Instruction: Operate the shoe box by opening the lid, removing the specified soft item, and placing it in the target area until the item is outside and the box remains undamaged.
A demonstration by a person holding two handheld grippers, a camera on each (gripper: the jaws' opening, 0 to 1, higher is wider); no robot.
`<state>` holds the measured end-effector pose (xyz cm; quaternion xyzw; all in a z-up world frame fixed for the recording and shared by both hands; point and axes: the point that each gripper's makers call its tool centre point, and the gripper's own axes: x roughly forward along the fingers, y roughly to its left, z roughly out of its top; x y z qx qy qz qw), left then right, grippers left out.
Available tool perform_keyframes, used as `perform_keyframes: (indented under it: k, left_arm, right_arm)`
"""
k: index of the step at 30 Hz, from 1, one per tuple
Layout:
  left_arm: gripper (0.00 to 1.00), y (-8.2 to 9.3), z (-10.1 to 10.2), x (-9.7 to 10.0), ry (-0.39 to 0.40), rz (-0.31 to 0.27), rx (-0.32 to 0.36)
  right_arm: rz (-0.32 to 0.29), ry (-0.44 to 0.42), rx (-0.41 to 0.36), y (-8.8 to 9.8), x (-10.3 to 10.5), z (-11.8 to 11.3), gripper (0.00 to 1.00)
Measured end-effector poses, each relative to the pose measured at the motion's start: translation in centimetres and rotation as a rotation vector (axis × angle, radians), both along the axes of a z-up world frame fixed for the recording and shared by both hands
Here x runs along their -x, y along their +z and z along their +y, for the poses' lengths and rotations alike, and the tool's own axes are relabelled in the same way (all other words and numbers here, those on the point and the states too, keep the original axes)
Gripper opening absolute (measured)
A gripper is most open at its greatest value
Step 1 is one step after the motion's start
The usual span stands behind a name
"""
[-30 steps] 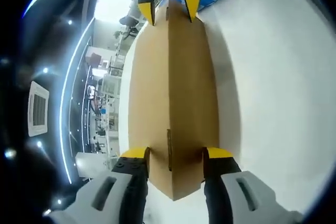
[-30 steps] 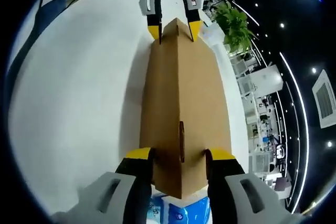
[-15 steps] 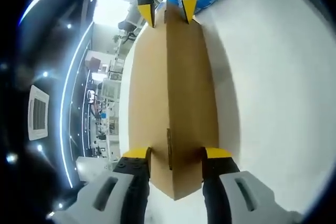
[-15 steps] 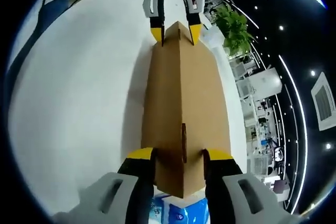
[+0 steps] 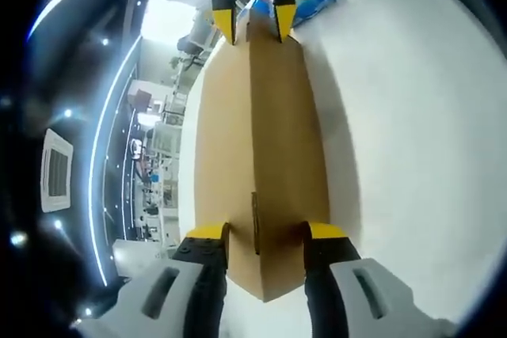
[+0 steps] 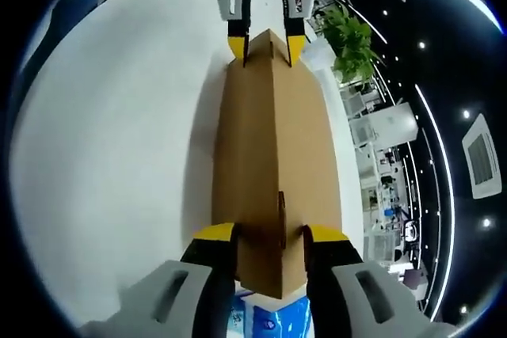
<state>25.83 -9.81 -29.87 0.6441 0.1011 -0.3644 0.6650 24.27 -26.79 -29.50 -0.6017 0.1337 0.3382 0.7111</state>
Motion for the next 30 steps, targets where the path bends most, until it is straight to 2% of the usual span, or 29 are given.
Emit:
perform_keyframes:
  k: [8,13,20,30]
  left_arm:
    - [0.36,0.1,-0.1,0.3,-0.006,-0.002,0.006]
    - [0.36,0.0,0.0,0.8,-0.041,0.004,0.005]
    - [0.36,0.0,-0.3,1.3,-0.064,0.013,-0.010]
    - [0.36,0.0,-1.3,2.4,-0.103,0.012,0.014]
  right_arm:
    - [0.005,0.023,-0.010,0.1,0.5,-0.1,0.31]
    - [0.003,0.019,-0.027,0.1,1.2,0.0,0.30]
    - [0.001,-0.013,-0.030,0.1,2.2,-0.2,0.30]
    - [0.011,-0.074,-0.005,0.0,3.7,-1.0,0.30]
